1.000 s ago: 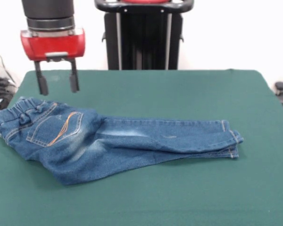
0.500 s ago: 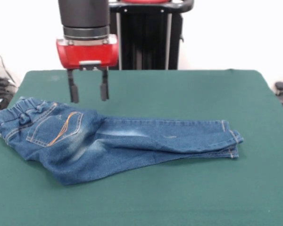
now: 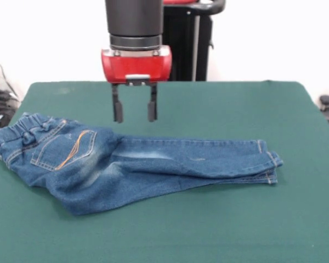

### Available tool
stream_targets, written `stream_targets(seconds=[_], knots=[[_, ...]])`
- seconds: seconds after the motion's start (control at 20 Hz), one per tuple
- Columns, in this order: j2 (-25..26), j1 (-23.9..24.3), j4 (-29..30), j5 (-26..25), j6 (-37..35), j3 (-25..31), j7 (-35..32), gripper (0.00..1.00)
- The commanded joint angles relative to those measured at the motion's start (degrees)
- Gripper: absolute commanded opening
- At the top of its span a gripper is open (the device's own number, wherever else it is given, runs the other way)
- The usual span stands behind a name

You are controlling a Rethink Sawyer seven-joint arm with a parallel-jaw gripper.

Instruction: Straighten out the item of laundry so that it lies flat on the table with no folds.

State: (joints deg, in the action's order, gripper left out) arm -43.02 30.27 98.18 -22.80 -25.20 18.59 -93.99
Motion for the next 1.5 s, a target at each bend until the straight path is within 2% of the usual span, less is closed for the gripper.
stream_targets(seconds=[0.05,0.6,1.5], knots=[[7.2,-5.7,5.4,4.4,7.0,-4.8,-18.6,1.00],[12.8,-12.8,4.0,10.5,14.9,-9.8,-22.7,1.00],[17.9,-20.5,4.3,20.8,22.5,-14.8,-24.3,1.00]])
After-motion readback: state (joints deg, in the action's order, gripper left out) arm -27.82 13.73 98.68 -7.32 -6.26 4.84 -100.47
